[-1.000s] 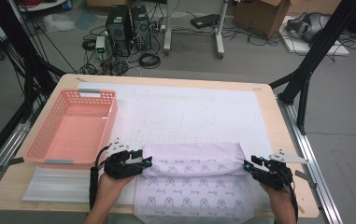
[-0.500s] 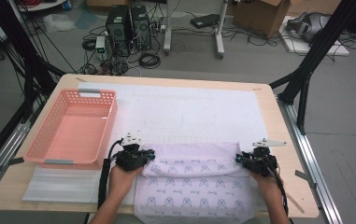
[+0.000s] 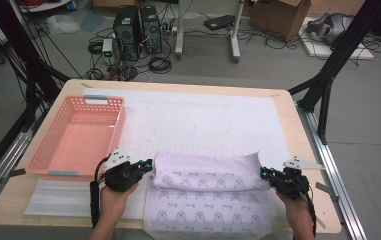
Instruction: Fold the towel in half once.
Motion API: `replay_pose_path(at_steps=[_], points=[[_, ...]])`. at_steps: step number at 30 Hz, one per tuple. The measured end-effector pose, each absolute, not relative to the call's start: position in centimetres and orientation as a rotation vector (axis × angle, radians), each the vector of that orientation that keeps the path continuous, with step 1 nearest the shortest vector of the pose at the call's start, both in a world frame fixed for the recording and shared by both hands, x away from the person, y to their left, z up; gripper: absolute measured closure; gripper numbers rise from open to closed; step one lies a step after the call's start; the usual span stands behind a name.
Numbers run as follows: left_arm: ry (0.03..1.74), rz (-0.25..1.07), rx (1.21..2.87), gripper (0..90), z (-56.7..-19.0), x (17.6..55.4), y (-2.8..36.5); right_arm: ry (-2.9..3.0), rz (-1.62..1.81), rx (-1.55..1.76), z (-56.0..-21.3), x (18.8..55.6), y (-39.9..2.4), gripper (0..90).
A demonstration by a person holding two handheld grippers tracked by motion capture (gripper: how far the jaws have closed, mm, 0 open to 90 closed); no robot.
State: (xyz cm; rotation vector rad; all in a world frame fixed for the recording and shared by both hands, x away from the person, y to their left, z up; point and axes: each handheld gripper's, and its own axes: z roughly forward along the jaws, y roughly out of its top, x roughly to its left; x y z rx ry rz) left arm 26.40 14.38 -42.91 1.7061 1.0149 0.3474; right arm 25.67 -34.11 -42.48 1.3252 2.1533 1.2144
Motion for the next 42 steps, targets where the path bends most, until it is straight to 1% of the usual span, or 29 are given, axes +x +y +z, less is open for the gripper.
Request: replay_pose_path(at_steps=[4, 7, 8, 9, 11, 13, 14, 16, 17, 18, 19, 20, 21, 25, 29, 33, 38, 42], points=[[1.018, 0.323, 1.725, 88.7, -43.2, 26.4, 13.9, 2.145, 1.228, 1.323, -42.6, 25.6, -34.2, 87.1], [1.055, 0.247, 1.723, 61.5, -43.5, 27.1, 13.3, 2.151, 1.224, 1.327, -42.7, 25.7, -34.1, 87.1], [1.071, 0.248, 1.732, 54.2, -43.6, 27.3, 13.1, 2.153, 1.219, 1.321, -42.7, 25.8, -34.0, 87.0], [1.083, 0.266, 1.753, 51.0, -43.7, 27.5, 12.8, 2.157, 1.217, 1.321, -42.8, 25.8, -34.0, 87.0], [1.106, 0.271, 1.778, 50.1, -44.0, 27.9, 12.4, 2.156, 1.218, 1.327, -42.8, 25.9, -34.0, 87.0], [1.119, 0.229, 1.813, 49.1, -44.3, 28.4, 11.7, 2.158, 1.214, 1.328, -42.9, 25.9, -34.0, 87.0], [1.122, 0.232, 1.846, 49.0, -44.6, 28.6, 11.2, 2.160, 1.213, 1.329, -42.9, 25.9, -34.0, 87.0], [1.136, 0.245, 1.902, 51.7, -45.0, 28.8, 10.4, 2.163, 1.215, 1.331, -43.0, 25.9, -34.0, 87.1], [1.124, 0.286, 1.903, 56.7, -45.0, 28.7, 10.2, 2.164, 1.215, 1.334, -43.0, 25.9, -34.0, 87.1], [1.105, 0.291, 1.910, 71.7, -45.0, 28.6, 10.1, 2.162, 1.215, 1.326, -43.0, 25.9, -34.1, 87.1], [1.096, 0.315, 1.909, 80.2, -45.0, 28.4, 10.1, 2.159, 1.219, 1.327, -43.0, 25.8, -34.1, 87.1], [1.085, 0.328, 1.901, 83.6, -44.9, 28.3, 10.1, 2.161, 1.219, 1.326, -43.0, 25.7, -34.1, 87.1], [1.080, 0.333, 1.888, 84.9, -44.8, 28.1, 10.2, 2.160, 1.218, 1.328, -43.1, 25.6, -34.1, 87.1], [1.014, 0.338, 1.806, 84.8, -43.4, 27.2, 11.1, 2.139, 1.232, 1.323, -42.7, 25.0, -34.2, 87.0], [0.976, 0.377, 1.749, 84.6, -42.3, 25.9, 11.9, 2.116, 1.266, 1.299, -41.9, 24.1, -34.3, 87.1], [0.951, 0.356, 1.741, 84.9, -41.9, 24.6, 12.3, 2.115, 1.290, 1.283, -41.5, 23.0, -34.2, 87.1], [0.931, 0.287, 1.774, 84.9, -42.5, 23.0, 12.5, 2.127, 1.288, 1.288, -41.5, 21.5, -34.5, 87.1], [0.933, 0.204, 1.803, 84.0, -43.2, 22.1, 12.7, 2.167, 1.257, 1.312, -42.0, 20.4, -34.7, 86.9]])
